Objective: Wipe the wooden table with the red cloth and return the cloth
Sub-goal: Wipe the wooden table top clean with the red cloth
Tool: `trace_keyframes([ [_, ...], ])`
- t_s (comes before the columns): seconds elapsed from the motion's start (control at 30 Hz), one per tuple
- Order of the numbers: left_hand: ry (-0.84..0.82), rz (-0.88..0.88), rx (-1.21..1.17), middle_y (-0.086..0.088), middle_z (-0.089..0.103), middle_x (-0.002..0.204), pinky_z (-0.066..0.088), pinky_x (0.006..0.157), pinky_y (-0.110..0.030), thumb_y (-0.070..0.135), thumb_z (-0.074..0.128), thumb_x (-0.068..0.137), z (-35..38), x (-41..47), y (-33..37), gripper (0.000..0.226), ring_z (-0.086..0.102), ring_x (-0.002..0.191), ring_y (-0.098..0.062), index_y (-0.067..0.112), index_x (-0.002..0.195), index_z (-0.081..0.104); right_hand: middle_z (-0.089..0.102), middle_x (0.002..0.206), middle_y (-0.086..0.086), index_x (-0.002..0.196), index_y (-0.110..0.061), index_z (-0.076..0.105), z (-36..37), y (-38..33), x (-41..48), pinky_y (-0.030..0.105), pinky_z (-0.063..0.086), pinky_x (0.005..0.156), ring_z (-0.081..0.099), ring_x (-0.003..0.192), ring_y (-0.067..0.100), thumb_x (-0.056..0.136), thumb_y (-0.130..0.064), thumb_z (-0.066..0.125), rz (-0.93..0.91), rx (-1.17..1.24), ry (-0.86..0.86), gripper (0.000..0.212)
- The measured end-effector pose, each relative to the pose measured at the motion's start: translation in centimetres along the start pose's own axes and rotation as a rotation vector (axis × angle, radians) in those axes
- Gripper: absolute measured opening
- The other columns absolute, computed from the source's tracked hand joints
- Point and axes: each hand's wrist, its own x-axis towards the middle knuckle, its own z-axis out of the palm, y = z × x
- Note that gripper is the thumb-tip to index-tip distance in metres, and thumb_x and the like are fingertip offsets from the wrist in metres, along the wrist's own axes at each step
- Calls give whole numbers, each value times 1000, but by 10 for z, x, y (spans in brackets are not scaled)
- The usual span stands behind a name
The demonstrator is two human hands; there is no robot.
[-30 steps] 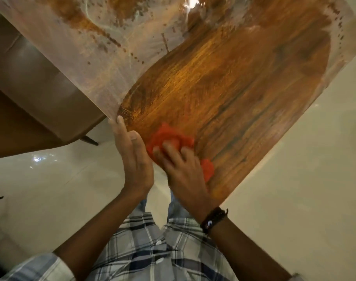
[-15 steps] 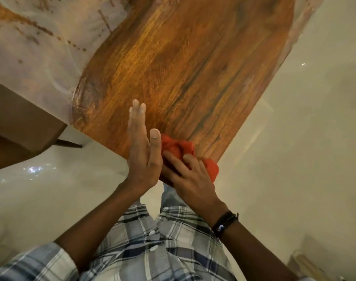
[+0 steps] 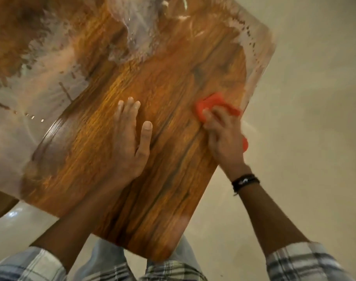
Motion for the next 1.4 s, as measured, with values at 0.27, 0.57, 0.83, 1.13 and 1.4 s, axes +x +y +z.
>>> trace_keyframes([
  [0.27,101,143,175,-7,21,166,2,127,-47,48,24,105,30,112,10,64,2,156,-19,8,155,30,50,145,-2,138,-30,56,-14,53,-12,39,47,90,53,103,29,102,-32,45,-304,33,-199,38],
  [0.57,142,152,335,-10,26,164,5,127,-43,52,23,103,49,136,1,68,6,156,-21,8,155,29,49,142,2,136,-24,58,-17,184,208,27,20,110,35,131,31,103,-31,45,200,32,41,36],
  [0.83,101,147,389,-12,27,164,9,126,-51,52,23,103,51,137,1,69,7,156,-24,5,153,31,52,138,4,138,-24,55,-3,103,170,38,41,91,46,110,30,102,-24,44,24,-79,17,37],
  [1.13,96,117,397,-12,27,164,8,126,-50,50,23,102,52,139,1,69,7,156,-23,5,153,31,55,139,2,136,-27,57,0,99,162,36,43,86,51,104,29,99,-27,52,-305,-20,-89,38],
  [1.4,106,120,413,-12,28,163,9,126,-50,50,23,103,53,139,-1,67,8,156,-23,5,153,34,52,138,3,136,-23,57,6,135,291,41,36,100,42,120,35,100,-30,42,314,-54,48,39],
])
